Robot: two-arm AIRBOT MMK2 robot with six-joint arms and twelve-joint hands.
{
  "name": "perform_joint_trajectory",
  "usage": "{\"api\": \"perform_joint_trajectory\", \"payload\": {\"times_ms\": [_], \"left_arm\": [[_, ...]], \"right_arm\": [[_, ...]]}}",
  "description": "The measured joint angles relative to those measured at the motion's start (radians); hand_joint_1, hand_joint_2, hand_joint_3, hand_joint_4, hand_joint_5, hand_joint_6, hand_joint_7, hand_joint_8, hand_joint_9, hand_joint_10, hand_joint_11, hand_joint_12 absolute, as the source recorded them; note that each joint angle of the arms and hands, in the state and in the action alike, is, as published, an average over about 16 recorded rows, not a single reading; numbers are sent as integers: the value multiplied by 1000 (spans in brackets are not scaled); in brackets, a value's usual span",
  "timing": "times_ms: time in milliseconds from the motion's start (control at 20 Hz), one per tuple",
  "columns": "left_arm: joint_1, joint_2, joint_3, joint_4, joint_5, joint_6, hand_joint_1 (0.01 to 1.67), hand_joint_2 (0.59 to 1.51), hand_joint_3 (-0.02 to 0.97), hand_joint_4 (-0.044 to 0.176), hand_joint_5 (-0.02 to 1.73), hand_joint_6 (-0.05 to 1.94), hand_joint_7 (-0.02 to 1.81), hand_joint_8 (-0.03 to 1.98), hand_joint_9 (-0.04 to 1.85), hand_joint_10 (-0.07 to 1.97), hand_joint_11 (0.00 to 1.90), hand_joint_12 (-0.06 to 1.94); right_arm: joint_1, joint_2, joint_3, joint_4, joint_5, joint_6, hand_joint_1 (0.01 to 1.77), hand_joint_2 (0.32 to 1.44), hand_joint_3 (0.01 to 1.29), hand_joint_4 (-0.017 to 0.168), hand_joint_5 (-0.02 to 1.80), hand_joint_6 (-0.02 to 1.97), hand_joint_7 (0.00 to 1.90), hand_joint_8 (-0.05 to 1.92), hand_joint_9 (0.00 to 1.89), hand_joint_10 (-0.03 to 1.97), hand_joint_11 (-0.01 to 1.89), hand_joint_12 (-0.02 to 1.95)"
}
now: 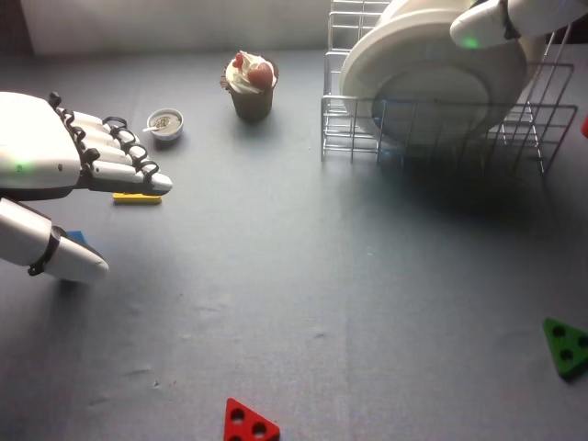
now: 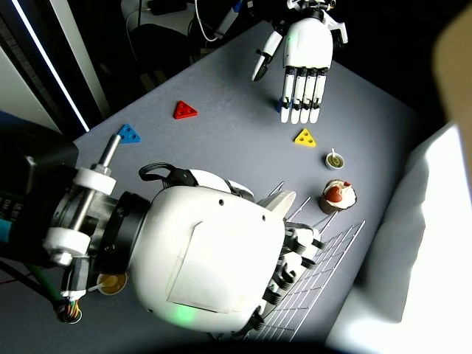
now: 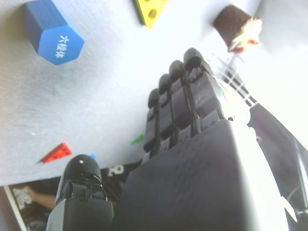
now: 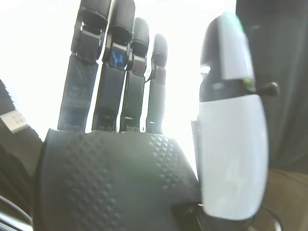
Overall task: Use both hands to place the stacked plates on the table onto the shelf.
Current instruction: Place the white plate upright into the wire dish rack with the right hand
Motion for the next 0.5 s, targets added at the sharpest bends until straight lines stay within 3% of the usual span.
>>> {"api": "perform_joint_trajectory", "payload": {"times_ms": [150, 500], "left_arm": [[0, -1, 3, -1, -3, 1, 25, 1168, 3, -2, 142, 19, 220, 4, 220, 10, 202, 20], [0, -1, 5, -4, -9, 1, 25, 1168, 3, -2, 131, 18, 205, 4, 205, 10, 191, 20]], "right_arm": [[4, 0, -5, -7, 2, 7, 1062, 979, 12, -3, 622, 18, 679, 4, 794, 24, 892, 22], [33, 4, -33, -59, -3, 12, 994, 964, 12, -3, 552, 15, 585, 4, 627, 24, 709, 16]]}}
